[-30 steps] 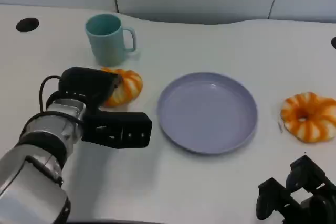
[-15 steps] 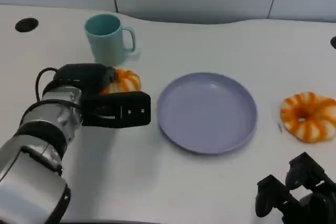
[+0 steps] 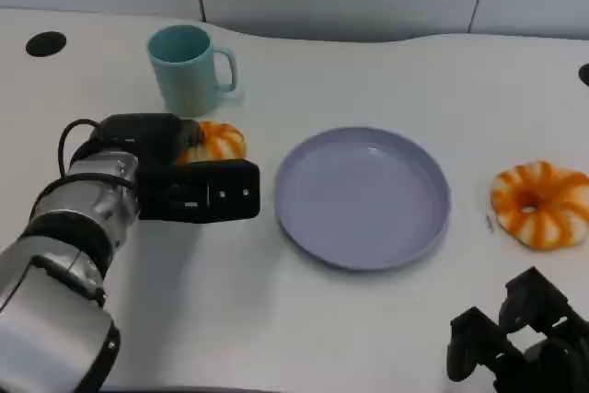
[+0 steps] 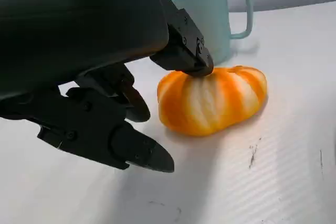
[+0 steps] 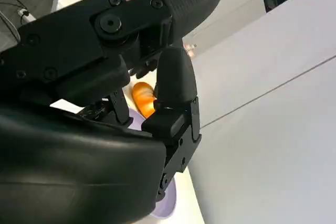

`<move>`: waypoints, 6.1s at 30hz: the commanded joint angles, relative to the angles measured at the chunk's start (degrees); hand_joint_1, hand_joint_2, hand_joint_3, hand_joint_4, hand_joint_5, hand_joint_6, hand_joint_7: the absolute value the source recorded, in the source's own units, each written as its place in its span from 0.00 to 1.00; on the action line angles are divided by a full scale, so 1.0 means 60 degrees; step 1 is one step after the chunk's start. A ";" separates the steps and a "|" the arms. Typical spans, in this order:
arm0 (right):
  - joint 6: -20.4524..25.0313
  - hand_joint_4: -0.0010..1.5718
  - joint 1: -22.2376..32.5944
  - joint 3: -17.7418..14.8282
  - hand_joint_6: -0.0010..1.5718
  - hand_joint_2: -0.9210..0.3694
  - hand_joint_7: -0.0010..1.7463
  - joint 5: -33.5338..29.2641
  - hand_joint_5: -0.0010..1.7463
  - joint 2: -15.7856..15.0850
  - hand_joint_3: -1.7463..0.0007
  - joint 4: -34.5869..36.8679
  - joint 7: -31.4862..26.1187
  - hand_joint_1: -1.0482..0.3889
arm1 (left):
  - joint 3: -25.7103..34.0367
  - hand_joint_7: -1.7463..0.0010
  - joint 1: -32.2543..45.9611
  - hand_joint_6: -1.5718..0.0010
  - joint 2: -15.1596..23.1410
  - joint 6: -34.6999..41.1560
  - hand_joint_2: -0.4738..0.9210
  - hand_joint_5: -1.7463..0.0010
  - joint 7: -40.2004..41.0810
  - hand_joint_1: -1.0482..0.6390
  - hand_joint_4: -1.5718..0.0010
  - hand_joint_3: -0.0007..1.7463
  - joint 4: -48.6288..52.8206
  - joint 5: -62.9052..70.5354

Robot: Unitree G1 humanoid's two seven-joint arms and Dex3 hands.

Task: Grasp the bread from the table and place it into the plate.

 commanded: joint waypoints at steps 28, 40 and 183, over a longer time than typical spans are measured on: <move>-0.0139 0.50 -0.0429 0.0254 0.41 0.05 1.00 -0.0016 1.00 0.0242 1.00 0.0023 -0.0274 0.41 | -0.1848 1.00 -0.0188 0.56 0.1576 -0.1490 1.00 0.99 -0.0902 0.30 0.50 0.07 -0.0247 0.1334; -0.0139 0.50 -0.0429 0.0254 0.41 0.05 1.00 -0.0016 1.00 0.0242 1.00 0.0023 -0.0274 0.41 | -0.1851 1.00 -0.0188 0.56 0.1576 -0.1490 1.00 0.99 -0.0902 0.30 0.50 0.07 -0.0247 0.1332; -0.0421 0.50 -0.2113 -0.0169 0.41 0.04 1.00 -0.0365 1.00 0.0367 1.00 0.1498 -0.0424 0.44 | -0.0071 1.00 -0.1635 0.58 0.1013 -0.1685 1.00 1.00 -0.0735 0.42 0.57 0.02 -0.0327 -0.0141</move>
